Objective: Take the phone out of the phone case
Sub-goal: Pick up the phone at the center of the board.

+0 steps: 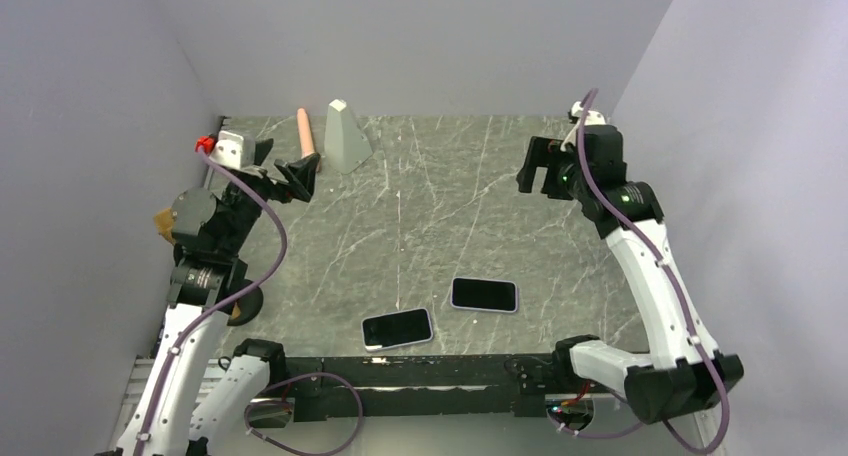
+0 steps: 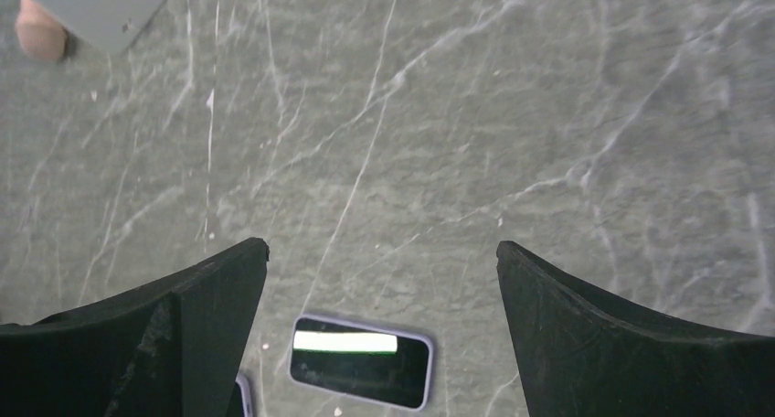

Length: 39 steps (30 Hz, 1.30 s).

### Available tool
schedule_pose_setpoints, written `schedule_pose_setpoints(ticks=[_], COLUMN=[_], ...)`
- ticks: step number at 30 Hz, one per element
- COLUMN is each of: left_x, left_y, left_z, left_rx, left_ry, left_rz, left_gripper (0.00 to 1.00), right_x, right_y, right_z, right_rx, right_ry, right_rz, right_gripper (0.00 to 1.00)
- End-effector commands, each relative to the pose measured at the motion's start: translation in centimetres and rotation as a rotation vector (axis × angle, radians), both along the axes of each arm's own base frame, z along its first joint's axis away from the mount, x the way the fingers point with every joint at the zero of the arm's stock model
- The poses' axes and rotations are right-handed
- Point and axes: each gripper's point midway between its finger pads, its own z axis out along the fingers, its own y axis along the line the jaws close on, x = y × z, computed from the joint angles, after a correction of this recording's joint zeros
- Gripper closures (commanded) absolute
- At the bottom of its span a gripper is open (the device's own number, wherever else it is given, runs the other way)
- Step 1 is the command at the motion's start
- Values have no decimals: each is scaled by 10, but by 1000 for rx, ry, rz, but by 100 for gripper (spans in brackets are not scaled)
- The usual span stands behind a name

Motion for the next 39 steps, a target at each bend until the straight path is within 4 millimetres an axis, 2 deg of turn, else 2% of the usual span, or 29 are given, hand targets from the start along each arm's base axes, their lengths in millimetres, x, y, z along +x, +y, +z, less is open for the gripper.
schedule_pose_setpoints(ticks=[1,6,11,13,15,17,20,25,31,39], left_x=[-5,-1,11,20,27,33,32,26,16,15], left_y=[-27,-54,-66,-58,-42,-19,0,22,44,44], left_z=[13,0,-20,-27,-32,-36,-37,-32,-27,-26], left_rx=[5,32,45,29,18,11,-5,-35,-72,-76], left_ry=[-31,38,156,199,240,261,262,239,201,197], left_rz=[-150,-266,-277,-214,-107,28,133,248,349,348], left_gripper=[1,1,1,1,1,1,1,1,1,1], right_x=[-4,-15,-46,-68,-88,-115,-163,-195,-205,-206], right_y=[37,87,143,174,199,223,254,278,292,294], right_z=[-35,-82,-133,-150,-166,-184,-204,-222,-230,-250], right_rx=[47,-56,-257,-320,-370,-411,-462,-524,-544,-607], right_ry=[137,277,377,382,379,385,382,340,293,302], right_rz=[163,331,554,684,797,943,1187,1355,1423,1450], right_gripper=[0,0,0,0,0,0,0,0,0,0])
